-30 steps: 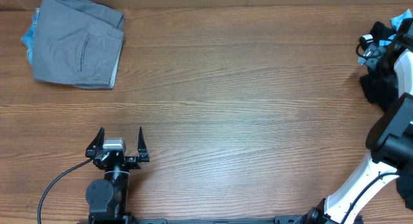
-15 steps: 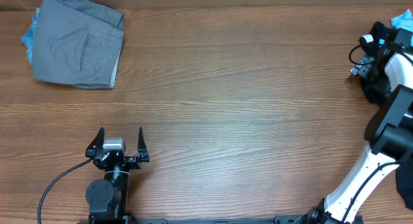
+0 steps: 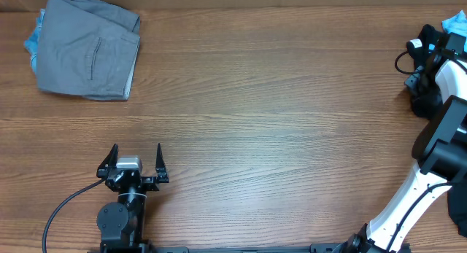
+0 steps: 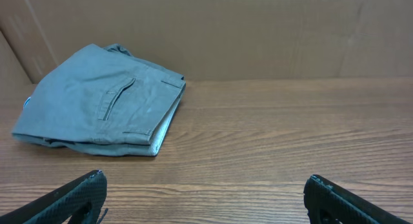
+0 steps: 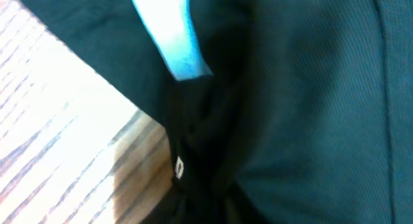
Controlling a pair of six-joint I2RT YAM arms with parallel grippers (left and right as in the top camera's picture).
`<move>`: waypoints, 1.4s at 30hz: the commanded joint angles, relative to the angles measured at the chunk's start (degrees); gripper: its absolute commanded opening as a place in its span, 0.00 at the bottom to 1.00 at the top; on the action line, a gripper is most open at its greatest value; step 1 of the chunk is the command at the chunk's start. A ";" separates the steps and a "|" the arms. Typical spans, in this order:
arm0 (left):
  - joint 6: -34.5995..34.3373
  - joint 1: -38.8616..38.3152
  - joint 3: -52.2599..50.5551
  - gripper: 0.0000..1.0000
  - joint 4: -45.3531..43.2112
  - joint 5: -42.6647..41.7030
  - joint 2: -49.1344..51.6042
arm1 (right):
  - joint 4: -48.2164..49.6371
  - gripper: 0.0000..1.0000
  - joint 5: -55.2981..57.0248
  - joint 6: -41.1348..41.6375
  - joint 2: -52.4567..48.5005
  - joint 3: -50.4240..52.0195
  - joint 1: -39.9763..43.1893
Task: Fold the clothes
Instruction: 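Reach the right gripper to the clothes pile and grasp the black shirt, then lift the black polo shirt with the right gripper and drop it mid-table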
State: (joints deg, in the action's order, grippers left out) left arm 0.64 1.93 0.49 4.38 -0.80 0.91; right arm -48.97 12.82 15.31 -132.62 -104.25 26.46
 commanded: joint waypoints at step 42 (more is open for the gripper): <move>1.09 0.31 -0.22 1.00 0.07 0.35 -0.22 | -11.17 0.04 -30.95 5.40 14.29 -15.41 -34.10</move>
State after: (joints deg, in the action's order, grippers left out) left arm 0.64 1.93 0.49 4.38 -0.80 0.91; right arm -61.32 -13.74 19.79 -119.52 -118.24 -0.19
